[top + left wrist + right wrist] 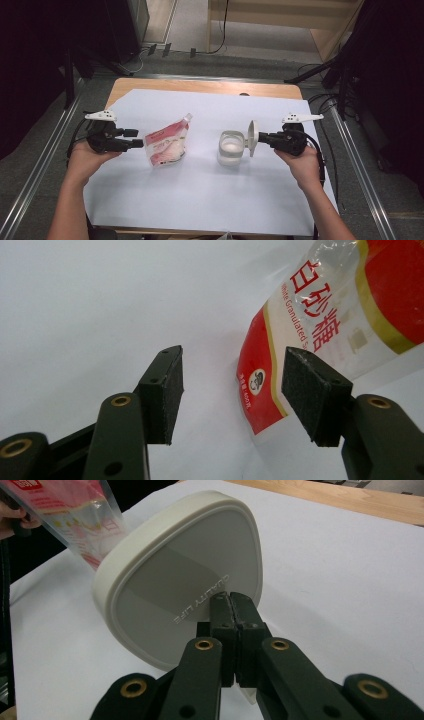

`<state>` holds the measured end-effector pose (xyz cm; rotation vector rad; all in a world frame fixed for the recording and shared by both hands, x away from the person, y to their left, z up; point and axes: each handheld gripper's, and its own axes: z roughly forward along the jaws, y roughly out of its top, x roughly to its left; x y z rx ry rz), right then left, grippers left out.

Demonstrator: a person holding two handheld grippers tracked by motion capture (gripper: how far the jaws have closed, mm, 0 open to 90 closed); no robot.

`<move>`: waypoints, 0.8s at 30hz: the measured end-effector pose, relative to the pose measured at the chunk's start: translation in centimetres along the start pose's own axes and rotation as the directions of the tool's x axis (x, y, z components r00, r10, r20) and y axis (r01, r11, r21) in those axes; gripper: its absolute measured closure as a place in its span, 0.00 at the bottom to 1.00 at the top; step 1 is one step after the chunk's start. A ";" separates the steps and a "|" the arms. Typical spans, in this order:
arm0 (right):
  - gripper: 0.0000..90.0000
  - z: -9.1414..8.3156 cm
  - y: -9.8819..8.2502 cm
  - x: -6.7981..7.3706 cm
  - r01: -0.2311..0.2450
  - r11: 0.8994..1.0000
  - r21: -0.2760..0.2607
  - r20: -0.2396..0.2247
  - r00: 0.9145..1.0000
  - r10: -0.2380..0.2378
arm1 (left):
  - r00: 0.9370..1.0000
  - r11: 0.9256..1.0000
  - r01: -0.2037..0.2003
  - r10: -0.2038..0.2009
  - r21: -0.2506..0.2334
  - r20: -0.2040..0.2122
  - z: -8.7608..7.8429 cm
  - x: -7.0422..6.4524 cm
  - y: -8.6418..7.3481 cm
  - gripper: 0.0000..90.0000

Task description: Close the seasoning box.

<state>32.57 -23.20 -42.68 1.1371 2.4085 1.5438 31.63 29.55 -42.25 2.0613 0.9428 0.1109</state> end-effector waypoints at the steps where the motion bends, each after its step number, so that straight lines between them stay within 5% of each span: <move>1: 0.99 0.0 0.0 0.1 0.002 1.000 -0.002 -0.005 1.000 -0.002 | 1.000 1.000 0.001 -0.001 0.000 -0.001 0.0 0.0 0.0 0.48; 14: 0.96 1.1 0.2 1.5 0.041 0.999 0.015 -0.025 0.999 -0.040 | 1.000 1.000 0.004 -0.004 0.002 0.003 0.0 -0.3 0.1 0.47; 24: 0.73 0.7 0.2 1.4 0.071 0.997 0.012 -0.027 0.997 -0.071 | 1.000 1.000 -0.002 0.002 0.004 0.002 0.0 -0.3 0.1 0.47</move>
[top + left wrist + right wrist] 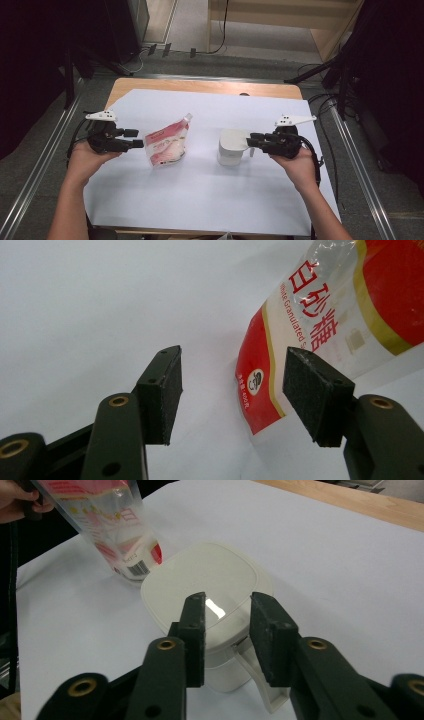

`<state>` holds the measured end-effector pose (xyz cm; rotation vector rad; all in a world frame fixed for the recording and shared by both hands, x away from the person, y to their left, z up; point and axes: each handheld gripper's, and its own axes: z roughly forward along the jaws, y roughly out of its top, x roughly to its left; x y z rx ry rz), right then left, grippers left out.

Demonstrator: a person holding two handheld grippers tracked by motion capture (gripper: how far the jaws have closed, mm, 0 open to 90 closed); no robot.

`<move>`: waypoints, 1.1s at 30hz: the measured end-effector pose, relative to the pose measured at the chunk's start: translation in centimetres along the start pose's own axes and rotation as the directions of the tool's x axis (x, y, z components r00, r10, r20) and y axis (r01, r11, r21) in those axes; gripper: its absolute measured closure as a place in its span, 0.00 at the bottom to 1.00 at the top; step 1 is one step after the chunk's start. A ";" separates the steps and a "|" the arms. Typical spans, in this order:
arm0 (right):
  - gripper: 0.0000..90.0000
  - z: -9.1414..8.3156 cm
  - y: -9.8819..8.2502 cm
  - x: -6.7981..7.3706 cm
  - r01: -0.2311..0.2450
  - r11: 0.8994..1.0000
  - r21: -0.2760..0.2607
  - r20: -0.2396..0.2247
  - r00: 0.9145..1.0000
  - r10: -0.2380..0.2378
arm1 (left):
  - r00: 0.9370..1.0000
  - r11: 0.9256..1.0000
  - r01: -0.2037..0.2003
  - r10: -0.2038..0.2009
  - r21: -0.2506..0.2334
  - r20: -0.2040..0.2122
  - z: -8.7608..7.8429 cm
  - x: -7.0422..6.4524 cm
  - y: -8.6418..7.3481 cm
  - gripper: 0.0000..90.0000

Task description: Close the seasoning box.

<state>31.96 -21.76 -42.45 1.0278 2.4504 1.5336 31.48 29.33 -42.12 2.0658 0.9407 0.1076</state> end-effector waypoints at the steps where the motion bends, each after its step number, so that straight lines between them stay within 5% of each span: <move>1: 0.70 -0.1 0.0 0.0 -0.004 1.000 -0.002 0.002 1.000 0.004 | 1.000 1.000 -0.003 0.003 0.004 0.000 0.0 0.0 0.0 0.47; 23: 0.49 -2.4 -1.4 -1.8 0.040 0.998 -0.051 0.092 0.995 -0.036 | 1.000 1.000 0.000 0.000 0.014 -0.012 0.3 -0.2 0.1 0.46; 33: 0.49 -3.4 -2.7 -3.4 -0.001 0.998 -0.061 0.125 0.992 0.009 | 1.000 1.000 -0.001 0.001 0.014 -0.003 0.2 -0.1 0.1 0.46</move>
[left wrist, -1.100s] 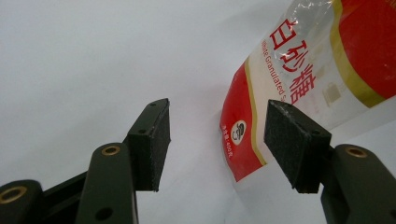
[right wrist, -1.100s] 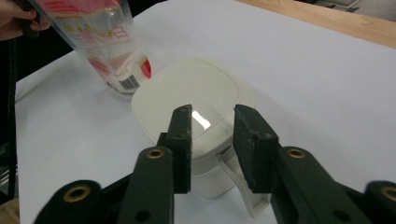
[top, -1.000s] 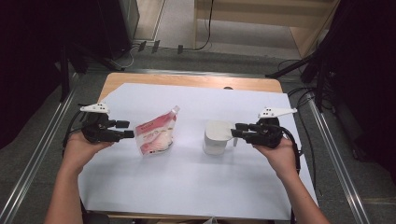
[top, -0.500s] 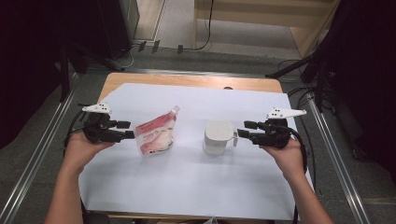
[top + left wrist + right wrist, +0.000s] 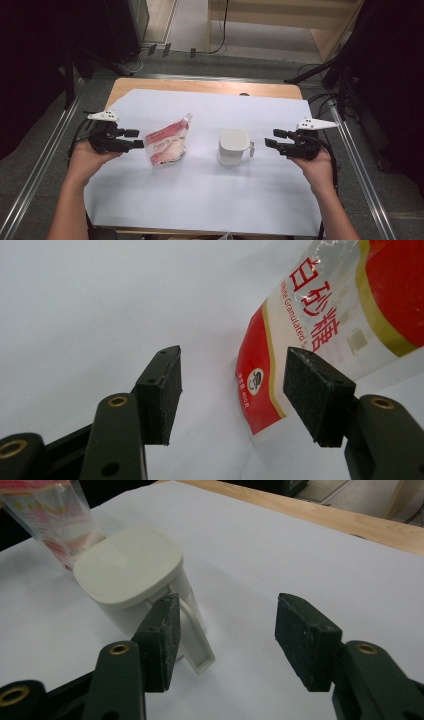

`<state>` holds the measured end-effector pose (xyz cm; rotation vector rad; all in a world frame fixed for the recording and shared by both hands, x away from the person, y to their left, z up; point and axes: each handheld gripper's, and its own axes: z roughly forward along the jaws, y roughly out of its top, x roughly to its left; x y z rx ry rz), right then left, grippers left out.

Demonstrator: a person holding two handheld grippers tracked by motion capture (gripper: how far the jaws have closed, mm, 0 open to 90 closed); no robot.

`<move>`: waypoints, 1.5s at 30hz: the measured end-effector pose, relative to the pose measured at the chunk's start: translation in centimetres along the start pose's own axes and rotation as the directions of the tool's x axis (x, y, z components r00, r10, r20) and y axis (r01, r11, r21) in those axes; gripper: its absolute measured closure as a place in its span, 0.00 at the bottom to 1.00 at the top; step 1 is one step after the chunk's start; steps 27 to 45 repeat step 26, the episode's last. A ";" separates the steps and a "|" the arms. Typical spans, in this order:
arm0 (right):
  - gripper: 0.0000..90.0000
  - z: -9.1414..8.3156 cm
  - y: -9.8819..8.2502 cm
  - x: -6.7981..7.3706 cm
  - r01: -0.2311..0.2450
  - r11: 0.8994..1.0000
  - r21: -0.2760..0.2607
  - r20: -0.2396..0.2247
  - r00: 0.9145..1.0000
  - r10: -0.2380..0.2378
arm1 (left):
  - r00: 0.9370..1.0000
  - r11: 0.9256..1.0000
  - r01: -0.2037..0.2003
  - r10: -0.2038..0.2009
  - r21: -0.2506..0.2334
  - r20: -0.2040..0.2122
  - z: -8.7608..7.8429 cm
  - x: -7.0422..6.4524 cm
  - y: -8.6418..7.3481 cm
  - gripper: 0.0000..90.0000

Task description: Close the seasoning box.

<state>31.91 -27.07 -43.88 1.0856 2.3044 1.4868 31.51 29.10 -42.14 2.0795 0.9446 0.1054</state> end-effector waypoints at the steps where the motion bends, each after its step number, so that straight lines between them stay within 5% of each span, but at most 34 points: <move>1: 0.49 -0.1 -0.1 -0.2 -0.002 1.000 -0.001 0.008 1.000 0.002 | 1.000 1.000 0.001 -0.001 0.000 -0.001 0.0 0.0 0.0 0.46; 19: 0.48 -0.9 -1.7 -2.9 -0.066 0.998 0.006 0.091 0.994 0.065 | 1.000 1.000 0.006 -0.006 -0.001 -0.006 0.2 -0.2 0.0 0.44; 45: 0.48 -0.8 -1.8 -3.0 -0.073 0.997 0.008 0.096 0.993 0.072 | 1.000 1.000 0.003 -0.003 0.004 -0.001 0.3 -0.1 0.0 0.43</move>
